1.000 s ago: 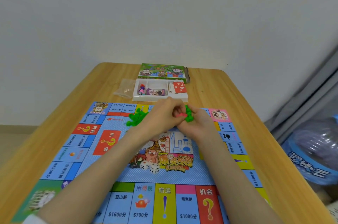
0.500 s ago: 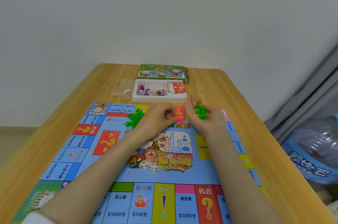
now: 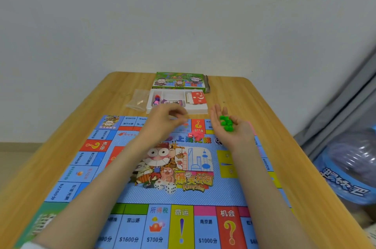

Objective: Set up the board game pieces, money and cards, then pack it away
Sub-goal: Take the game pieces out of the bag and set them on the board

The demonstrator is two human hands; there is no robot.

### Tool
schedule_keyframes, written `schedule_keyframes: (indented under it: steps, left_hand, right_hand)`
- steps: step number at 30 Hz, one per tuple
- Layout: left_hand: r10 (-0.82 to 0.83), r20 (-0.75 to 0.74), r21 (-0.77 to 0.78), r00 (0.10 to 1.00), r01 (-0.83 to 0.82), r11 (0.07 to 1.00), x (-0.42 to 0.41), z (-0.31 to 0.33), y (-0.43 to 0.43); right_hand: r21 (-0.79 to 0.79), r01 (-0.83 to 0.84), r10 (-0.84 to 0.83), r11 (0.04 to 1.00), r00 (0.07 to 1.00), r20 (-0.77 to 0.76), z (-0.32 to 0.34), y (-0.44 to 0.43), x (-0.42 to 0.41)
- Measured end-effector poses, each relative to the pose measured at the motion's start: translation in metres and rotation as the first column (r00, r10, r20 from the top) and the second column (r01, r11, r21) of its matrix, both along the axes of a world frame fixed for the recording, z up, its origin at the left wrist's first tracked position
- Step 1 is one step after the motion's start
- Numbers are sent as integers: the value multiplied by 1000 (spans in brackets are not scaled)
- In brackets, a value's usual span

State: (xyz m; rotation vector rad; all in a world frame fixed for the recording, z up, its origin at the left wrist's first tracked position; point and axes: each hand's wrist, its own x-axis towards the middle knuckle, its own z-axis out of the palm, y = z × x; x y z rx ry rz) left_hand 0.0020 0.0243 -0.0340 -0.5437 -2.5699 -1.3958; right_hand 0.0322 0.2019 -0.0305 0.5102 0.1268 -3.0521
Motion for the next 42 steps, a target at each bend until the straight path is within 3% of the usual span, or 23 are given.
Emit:
schedule_keyframes:
  steps: [3,5,6,8,10,11,13,17,22,27,33,35,39,41,42]
  left_hand:
    - [125,-59,155,990,-115,981,-5,23,-20]
    - [138,-25,157,990,-132,979,-5,36,-39]
    - [106,30,80,994,-108,991,-6,39,-50]
    - [24,197,-249,980,27,968,-6,38,-70]
    - [11,316,-552,949,174,816,-4,30,-84]
    - [10,320,-625,947,204,753,-3,24,-88]
    - [11,281,-655,960,184,733,-6,10,-93]
    - [6,193,-573,981,108,813,-12,-10,-94]
    - [-215,222,-438,951,294,849,-12,-22,-80]
    - [-283,71,-400,956,288,870,-15,-33,-70]
    - [-274,-10,-315,962,257,914,-12,-35,-69]
    - [-250,-26,-217,968,239,947,-12,-32,-71]
    - [-110,13,90,994,108,990,-11,-26,-76]
    - [-64,2,176,998,63,982,-12,-27,-78]
    - [-47,12,208,999,44,977,-13,-28,-78]
  right_hand:
    - [32,-21,21,999,1000,-14,0,-4,0]
    - [66,-43,45,997,999,-25,-1,-9,1]
    - [83,-62,65,995,997,-35,-1,-12,1]
    - [104,-103,109,989,993,-47,-2,-19,3]
    - [119,-130,137,984,990,-44,-1,-24,6]
    - [134,-141,148,981,988,-42,1,-26,6]
    - [160,-155,163,975,986,-36,2,-28,6]
    - [185,-172,179,967,984,-19,1,-31,4]
    - [249,-218,232,944,972,-29,1,-45,7]
    - [327,-251,270,911,963,-16,-1,-56,7]
    - [451,-256,288,855,958,-2,-7,-73,8]
    - [531,-231,271,815,963,4,-11,-83,6]
    - [742,-117,128,660,991,42,-15,-109,-11]
    - [867,-43,38,496,999,27,-18,-122,-21]
    - [932,-8,9,363,1000,5,-21,-128,-25]
